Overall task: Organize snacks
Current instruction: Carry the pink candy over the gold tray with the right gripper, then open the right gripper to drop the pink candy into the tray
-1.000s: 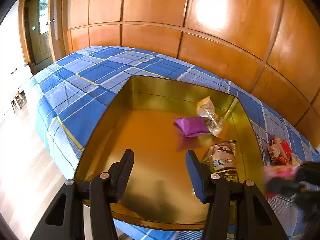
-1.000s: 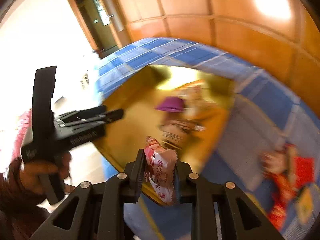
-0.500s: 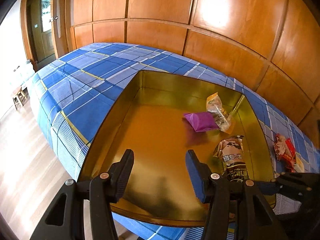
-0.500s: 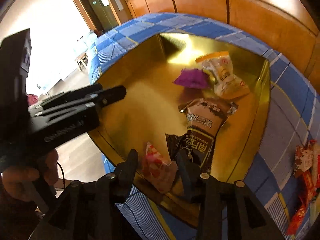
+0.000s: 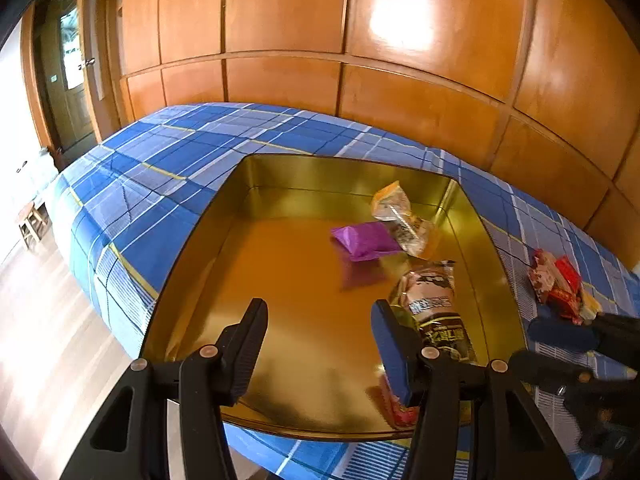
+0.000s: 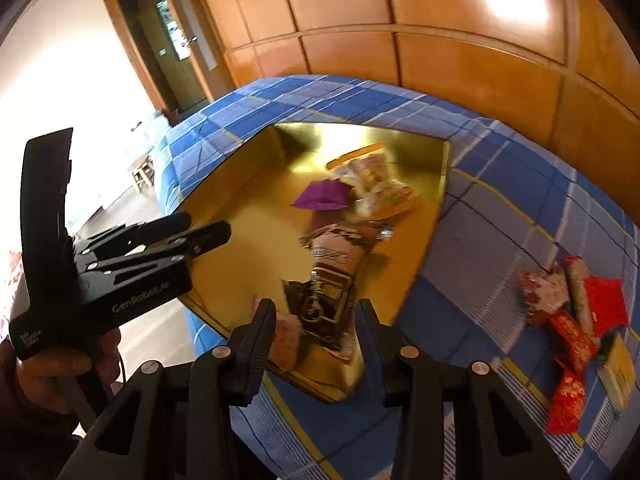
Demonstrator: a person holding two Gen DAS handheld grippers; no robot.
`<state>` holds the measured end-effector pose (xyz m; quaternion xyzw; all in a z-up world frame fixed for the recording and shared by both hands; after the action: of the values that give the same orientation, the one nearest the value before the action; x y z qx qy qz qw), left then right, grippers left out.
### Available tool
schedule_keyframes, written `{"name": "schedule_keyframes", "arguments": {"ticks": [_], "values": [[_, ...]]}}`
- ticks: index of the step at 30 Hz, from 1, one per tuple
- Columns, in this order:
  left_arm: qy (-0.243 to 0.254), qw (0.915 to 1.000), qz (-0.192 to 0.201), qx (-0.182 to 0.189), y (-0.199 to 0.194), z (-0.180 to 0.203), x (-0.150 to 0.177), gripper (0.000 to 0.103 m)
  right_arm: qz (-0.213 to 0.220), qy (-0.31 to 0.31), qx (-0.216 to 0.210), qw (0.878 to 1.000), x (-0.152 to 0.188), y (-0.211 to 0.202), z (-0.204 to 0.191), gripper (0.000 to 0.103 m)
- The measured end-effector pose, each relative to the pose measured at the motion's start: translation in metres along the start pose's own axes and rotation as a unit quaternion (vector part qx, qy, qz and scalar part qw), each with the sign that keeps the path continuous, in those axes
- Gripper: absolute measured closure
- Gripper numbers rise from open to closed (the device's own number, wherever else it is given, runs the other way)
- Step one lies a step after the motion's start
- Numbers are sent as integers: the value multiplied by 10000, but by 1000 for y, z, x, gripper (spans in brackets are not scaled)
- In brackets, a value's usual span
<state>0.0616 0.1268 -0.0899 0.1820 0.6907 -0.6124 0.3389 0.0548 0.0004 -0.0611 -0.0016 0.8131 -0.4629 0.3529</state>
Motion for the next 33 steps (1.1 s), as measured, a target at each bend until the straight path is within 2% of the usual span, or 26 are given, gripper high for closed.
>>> {"name": "schedule_keyframes", "arguments": {"ticks": [16,25,33], "values": [[505,9985,161,106,-14,32,0,48,253,294,546,9978,12,-43,59,62],[834,9961,199,209,-19,53,-1,48,256,459,1213,9912,24,-87,126,62],[1214,9915,201,422,-25,87,-1,48,212,870,1960,9765,47,-135,208,62]]}}
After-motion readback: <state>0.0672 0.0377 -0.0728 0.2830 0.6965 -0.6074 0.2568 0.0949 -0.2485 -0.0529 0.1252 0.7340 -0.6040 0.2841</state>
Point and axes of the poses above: each gripper's, at about its wrist camera, not at the fingertips, and y roughly the way its jaws point, z to its right, x to its underside, the point moved 7 cm from there along y, roughly the way its jaws point, and after that the axes turned 7 degrees about -x, right-handed, at the moved point
